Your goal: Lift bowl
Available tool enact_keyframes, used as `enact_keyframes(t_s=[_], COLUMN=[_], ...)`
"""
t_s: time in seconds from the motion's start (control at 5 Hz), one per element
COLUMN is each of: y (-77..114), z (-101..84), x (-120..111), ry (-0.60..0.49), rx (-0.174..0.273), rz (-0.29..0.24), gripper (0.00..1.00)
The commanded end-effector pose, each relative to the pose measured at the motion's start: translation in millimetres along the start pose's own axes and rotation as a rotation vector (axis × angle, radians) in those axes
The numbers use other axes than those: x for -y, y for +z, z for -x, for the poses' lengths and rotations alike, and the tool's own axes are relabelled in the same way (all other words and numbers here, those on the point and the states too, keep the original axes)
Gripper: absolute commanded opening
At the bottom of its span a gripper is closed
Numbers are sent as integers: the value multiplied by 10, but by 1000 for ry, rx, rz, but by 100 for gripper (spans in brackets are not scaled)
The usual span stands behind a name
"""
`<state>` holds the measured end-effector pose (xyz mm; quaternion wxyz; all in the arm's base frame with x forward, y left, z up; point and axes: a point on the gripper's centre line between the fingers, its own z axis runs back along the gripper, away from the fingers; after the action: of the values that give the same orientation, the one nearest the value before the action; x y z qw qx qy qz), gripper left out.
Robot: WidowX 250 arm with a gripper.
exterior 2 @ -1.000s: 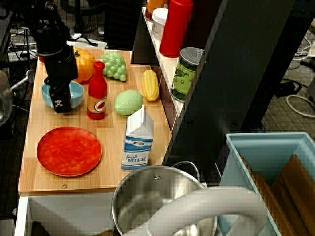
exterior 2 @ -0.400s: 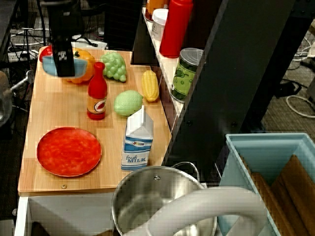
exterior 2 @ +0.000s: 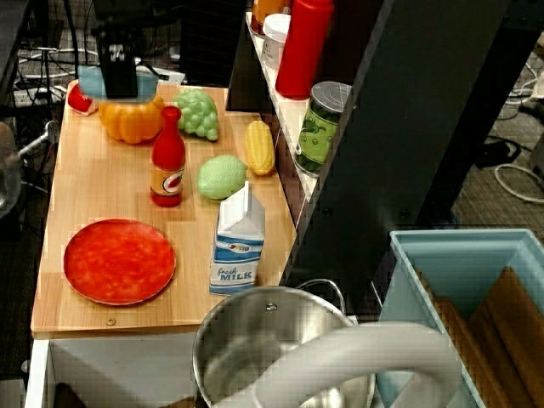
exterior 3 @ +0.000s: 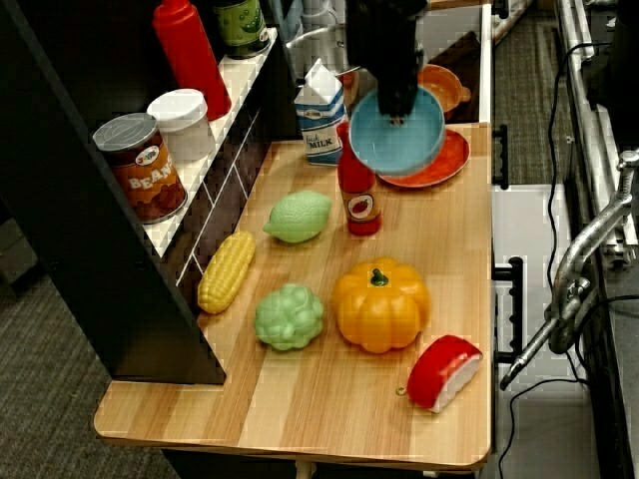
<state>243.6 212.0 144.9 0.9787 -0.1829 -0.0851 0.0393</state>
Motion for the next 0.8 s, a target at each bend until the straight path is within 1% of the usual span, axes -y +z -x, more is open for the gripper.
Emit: enact_keyframes(t_s=[0.0,0.2,0.6], y=[458,545,537], z=[-284,-353,-368], x=[288,341,319], ry=[-19,-16,-8], rx=[9,16,12], rz=[13,25,23], gripper=[0,0,0])
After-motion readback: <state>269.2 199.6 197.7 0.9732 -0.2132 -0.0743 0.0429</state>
